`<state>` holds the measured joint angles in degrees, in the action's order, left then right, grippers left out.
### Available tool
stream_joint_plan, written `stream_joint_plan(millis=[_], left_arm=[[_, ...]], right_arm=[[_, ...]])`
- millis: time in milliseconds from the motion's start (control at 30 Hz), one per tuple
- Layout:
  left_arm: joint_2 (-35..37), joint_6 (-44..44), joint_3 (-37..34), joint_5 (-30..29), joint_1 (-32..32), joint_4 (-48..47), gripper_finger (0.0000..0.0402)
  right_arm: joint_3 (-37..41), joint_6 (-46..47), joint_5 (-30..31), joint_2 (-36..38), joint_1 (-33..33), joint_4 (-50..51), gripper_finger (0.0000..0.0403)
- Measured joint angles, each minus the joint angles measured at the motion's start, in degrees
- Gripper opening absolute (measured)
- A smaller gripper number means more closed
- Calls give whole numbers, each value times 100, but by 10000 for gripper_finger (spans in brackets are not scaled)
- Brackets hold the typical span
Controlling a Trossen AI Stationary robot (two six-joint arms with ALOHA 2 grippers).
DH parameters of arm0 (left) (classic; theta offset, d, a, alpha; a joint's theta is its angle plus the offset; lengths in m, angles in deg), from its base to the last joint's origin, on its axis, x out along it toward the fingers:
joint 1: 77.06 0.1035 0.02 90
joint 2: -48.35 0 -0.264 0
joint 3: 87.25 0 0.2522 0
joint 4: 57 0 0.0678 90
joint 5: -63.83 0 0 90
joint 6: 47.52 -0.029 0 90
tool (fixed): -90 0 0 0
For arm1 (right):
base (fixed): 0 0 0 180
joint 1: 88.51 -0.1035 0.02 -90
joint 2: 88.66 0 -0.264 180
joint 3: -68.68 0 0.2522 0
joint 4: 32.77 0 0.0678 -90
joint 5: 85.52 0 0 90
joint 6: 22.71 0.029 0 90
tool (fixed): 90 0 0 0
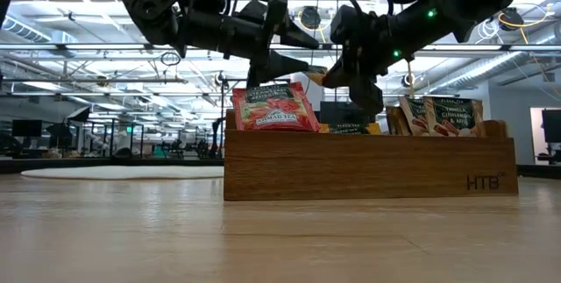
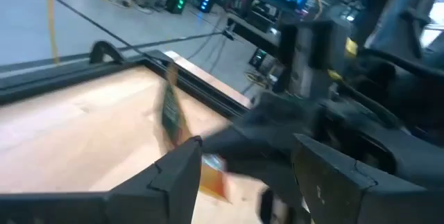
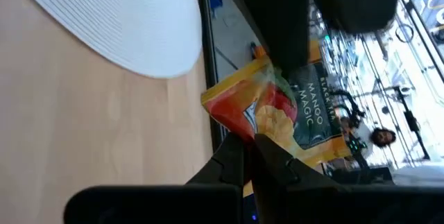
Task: Pick & Place Tea
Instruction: Put the orange tea bag into the middle section of the wooden organizer
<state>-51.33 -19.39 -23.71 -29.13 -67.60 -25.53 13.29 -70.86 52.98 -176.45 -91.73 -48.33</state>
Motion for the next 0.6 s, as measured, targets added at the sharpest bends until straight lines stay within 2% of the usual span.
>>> stream_joint_plan(millis=[433,600], left_arm=[[72,48,-7,-59,323,-260,223],[72,-220,-7,-216,320,-270,223]], right_arm=[[0,-56,238,-4,-104,-127,0],[0,-63,393,-4,-104,-127,0]])
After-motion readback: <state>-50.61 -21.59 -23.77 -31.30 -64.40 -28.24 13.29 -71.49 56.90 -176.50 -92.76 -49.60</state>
